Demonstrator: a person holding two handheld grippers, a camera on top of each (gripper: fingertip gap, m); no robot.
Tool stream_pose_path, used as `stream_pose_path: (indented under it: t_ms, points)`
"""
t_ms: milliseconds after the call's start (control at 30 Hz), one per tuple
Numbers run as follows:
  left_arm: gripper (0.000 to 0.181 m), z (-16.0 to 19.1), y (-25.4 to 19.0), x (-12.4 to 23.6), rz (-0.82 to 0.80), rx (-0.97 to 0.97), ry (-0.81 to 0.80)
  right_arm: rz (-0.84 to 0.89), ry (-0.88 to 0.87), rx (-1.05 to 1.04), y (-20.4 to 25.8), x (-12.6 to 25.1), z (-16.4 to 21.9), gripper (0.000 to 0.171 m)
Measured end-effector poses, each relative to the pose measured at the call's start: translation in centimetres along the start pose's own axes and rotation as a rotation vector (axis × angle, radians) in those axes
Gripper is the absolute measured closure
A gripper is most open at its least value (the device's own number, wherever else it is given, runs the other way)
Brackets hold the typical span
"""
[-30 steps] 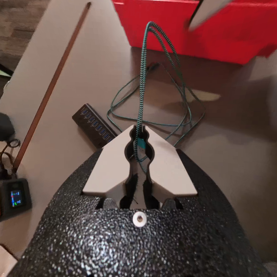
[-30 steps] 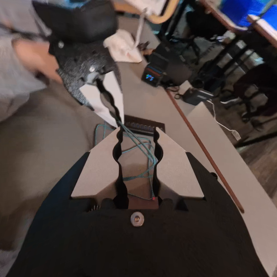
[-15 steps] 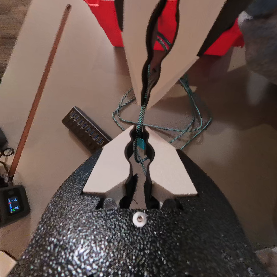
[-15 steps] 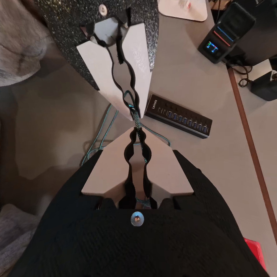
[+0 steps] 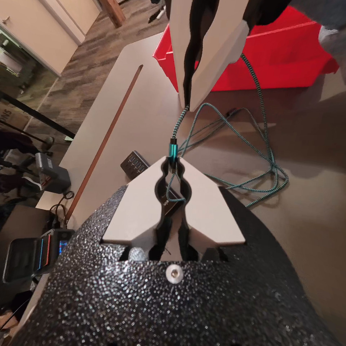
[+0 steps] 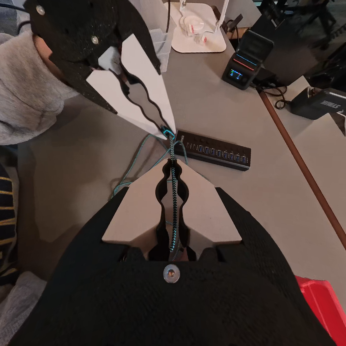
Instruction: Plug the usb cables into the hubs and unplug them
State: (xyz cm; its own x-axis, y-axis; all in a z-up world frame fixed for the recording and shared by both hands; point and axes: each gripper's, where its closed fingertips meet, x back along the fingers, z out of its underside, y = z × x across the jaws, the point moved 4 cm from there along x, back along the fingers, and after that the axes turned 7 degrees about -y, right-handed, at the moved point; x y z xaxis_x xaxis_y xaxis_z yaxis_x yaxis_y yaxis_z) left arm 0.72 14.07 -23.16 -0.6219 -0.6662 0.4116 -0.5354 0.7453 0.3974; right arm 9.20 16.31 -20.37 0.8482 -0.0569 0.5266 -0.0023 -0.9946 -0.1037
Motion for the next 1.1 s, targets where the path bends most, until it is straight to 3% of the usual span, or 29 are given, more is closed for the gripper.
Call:
stream_pose_path:
  t_ms: [33, 167, 300, 400, 600, 733, 867, 1000, 1100]
  points:
    - [0.175, -0.1, 0.0, 0.1, -0.005, -0.008, -0.015, -0.002, -0.003, -0.004, 0.0, 0.1, 0.0, 0.17]
    - [0.177, 0.0, 0.0, 0.3, 0.038, 0.069, -0.032, 0.001, -0.035, 0.029, 0.1, 0.0, -0.3, 0.151]
    - [0.177, -1.2, -0.2, 0.9, 0.184, 0.308, -0.192, -0.007, -0.134, 0.08, 0.5, -0.3, -1.9, 0.133]
    - [0.177, -1.8, -0.5, 1.6, 0.276, 0.396, -0.287, -0.082, -0.171, 0.07, 1.3, -0.6, -2.3, 0.137]
    - [0.177, -2.5, -1.8, 1.6, 0.343, 0.322, -0.303, -0.208, -0.197, 0.089, 2.8, -1.1, -2.6, 0.165]
    - [0.173, -2.5, -0.8, 1.3, 0.243, 0.364, -0.326, -0.148, -0.196, 0.087, 2.2, -0.9, -2.7, 0.167]
    - [0.133, 2.1, 2.4, 0.0, -0.1, 0.428, -0.116, -0.032, -0.145, -0.027, 0.0, -0.9, -1.9, 0.167]
    - [0.113, 6.5, 2.5, -1.6, -0.251, 0.508, 0.03, 0.041, -0.126, -0.271, -2.2, -1.8, -1.2, 0.167]
    - [0.106, 9.1, 1.9, -3.3, -0.256, 0.501, 0.122, -0.031, -0.186, -0.498, -2.7, -2.9, -1.1, 0.167]
